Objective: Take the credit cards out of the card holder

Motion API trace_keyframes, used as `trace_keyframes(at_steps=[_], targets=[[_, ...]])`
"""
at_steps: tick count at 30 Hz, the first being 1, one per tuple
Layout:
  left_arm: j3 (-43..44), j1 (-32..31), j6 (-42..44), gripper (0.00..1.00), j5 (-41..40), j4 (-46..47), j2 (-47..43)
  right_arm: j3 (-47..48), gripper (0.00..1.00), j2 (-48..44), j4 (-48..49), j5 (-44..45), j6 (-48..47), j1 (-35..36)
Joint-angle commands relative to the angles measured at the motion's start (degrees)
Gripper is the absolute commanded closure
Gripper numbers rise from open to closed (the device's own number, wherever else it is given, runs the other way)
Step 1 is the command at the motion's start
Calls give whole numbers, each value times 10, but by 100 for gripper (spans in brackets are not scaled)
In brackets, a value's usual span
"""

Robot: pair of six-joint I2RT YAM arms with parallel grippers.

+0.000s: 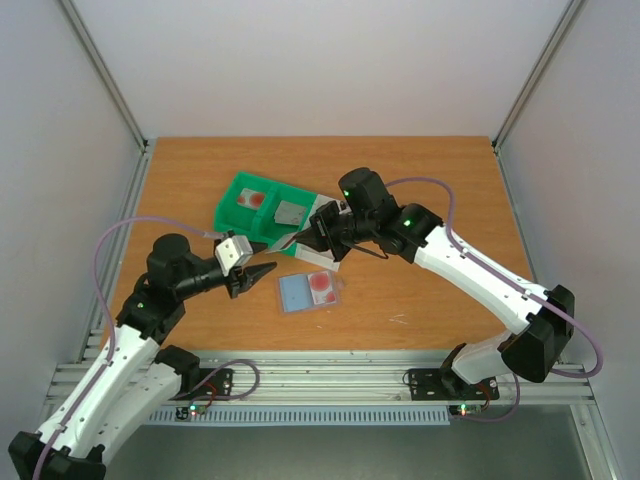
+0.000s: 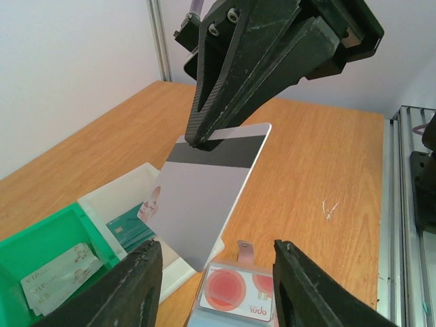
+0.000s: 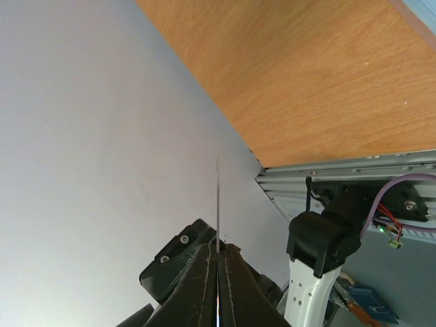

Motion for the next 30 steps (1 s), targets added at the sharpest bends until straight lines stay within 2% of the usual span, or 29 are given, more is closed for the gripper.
trace_keyframes(at_steps=[1, 4, 13, 16, 18, 21, 24, 27, 30], targets=[[4, -3, 27, 55, 5, 45, 8, -16, 99, 2, 32, -22, 16, -1], [2, -3, 29, 64, -4, 45, 2, -21, 99, 1, 39, -23, 12, -2], [4, -3, 30, 99, -2, 44, -22, -33, 99, 2, 54, -31, 15, -1], [11, -3, 32, 100, -9, 32, -22, -45, 99, -3, 70, -31, 17, -1], [17, -3, 32, 100, -19, 21, -18, -57, 91, -11, 91, -23, 8, -2], [30, -3, 18, 100, -39, 4, -9, -73, 66, -30, 129, -7, -36, -5], [43, -3, -21, 100, -70, -12, -9, -84, 50, -56, 133, 6, -107, -15], [56, -3, -89, 100, -128, -23, -9, -110, 42, -84, 140, 13, -173, -26], [82, -3, -187, 100, -165, -52, 11, -136, 40, -112, 121, 30, -243, -39]])
